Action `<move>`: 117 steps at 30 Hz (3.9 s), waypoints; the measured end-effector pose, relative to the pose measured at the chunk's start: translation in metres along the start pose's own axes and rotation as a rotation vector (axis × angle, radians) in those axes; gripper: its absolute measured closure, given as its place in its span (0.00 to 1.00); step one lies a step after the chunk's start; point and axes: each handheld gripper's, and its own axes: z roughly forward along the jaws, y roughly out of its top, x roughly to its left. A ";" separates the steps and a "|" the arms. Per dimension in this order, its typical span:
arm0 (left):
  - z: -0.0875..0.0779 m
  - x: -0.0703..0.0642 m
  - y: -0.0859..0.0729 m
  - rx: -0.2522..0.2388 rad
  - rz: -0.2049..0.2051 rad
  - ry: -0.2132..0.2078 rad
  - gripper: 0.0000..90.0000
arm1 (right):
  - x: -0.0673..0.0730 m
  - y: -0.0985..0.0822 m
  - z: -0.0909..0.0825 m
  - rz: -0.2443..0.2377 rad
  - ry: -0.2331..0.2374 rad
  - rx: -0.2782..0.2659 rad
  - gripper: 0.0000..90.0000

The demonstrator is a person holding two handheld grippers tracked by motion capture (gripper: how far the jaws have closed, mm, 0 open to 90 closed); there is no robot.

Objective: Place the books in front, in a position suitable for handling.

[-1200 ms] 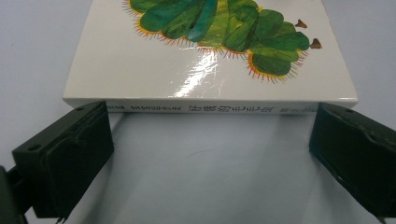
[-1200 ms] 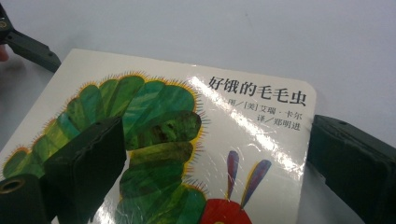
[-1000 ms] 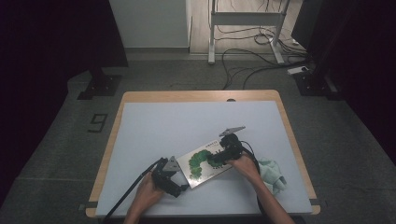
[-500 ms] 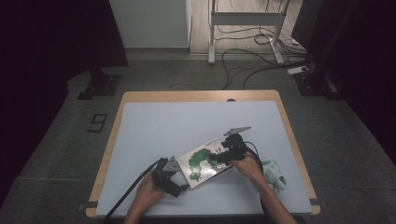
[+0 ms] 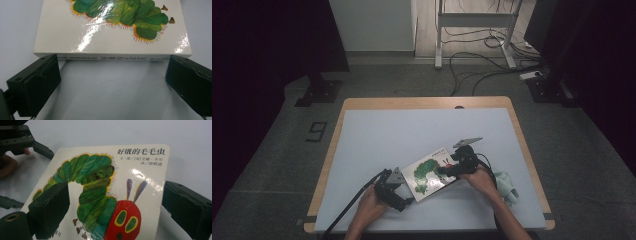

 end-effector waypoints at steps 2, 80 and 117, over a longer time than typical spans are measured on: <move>0.000 0.000 0.000 0.000 0.000 0.000 0.00 | 0.001 0.000 -0.001 -0.003 -0.001 0.002 0.08; 0.000 0.000 0.000 -0.002 -0.004 0.001 0.00 | 0.011 0.002 -0.029 -0.091 0.106 0.072 0.17; -0.015 0.008 0.003 -0.014 -0.073 -0.012 0.00 | 0.026 -0.012 -0.043 -0.281 -0.006 0.079 0.38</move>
